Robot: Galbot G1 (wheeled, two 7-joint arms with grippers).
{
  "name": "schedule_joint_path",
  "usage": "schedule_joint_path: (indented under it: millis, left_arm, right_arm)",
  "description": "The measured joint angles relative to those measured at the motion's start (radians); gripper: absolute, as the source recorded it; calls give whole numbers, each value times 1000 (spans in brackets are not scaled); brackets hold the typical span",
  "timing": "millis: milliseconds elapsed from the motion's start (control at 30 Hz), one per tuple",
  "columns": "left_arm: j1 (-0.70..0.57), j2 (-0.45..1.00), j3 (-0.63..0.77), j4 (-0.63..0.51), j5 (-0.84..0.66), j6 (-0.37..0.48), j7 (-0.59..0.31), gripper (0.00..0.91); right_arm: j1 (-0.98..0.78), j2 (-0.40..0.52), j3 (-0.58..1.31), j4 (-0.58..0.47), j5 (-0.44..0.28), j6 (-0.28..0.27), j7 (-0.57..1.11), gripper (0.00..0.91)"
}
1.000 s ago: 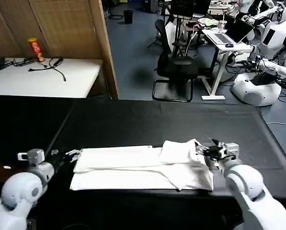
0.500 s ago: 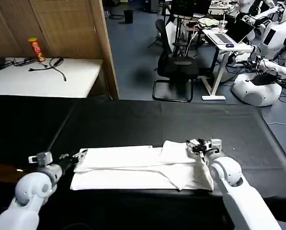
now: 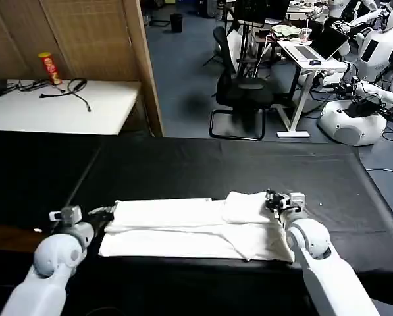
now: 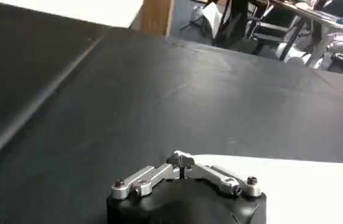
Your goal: Fold and organize the clothes.
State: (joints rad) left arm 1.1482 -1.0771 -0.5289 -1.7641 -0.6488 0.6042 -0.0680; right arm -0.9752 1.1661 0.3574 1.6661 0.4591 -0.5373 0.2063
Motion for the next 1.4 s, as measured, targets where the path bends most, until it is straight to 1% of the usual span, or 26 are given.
schedule_joint_path:
  millis: [167,200,233,267,400,533,733,900,1067,1200,1267,1300,1333,1400]
  left_arm:
    - [-82,-11,64,55,36,-20,13,0]
    - [-99,-11,76,66,46,-28,21,546]
    - [-118,-10,88,77,56,-34,27,878]
    - [-134,-9,98,88,63,-38,32,878]
    - [-166,-9,122,107,85,-50,37,878]
    - [-153,11,114,86,85,-52,29,878]
    - [-75,46,62,28,98,-83,26,878]
    - [-1,35,7,-15,33,-78,25,878]
    - [70,-3,-12,-30,30,-81,31,878]
    - [100,-30,-17,-36,35,-90,41,878]
    - [108,-43,-17,-38,48,-95,48,673]
    - [108,-48,-16,-38,52,-95,48,507]
    - [107,-53,-16,-36,55,-96,48,400]
    - [107,-59,-16,-34,57,-98,48,156]
  right_arm:
    - [38,14,2,-44,7,8,-12,0]
    - [40,13,2,-46,13,8,-15,156]
    - [40,11,4,-46,22,5,-21,380]
    - [38,8,7,-45,31,-1,-25,878]
    - [22,-10,22,-18,38,-5,-55,878]
    - [-18,-39,46,42,50,2,-72,878]
    - [-105,-69,97,168,90,1,-71,878]
    - [-175,-70,127,264,97,0,-72,878]
    - [-209,-71,141,314,99,-1,-71,878]
    - [-222,-72,145,327,100,-1,-70,878]
    - [-225,-70,144,332,99,-1,-70,878]
    - [-226,-69,144,334,99,-1,-69,878]
    - [-226,-68,143,336,98,-1,-68,878]
    - [-226,-66,141,338,96,0,-68,878]
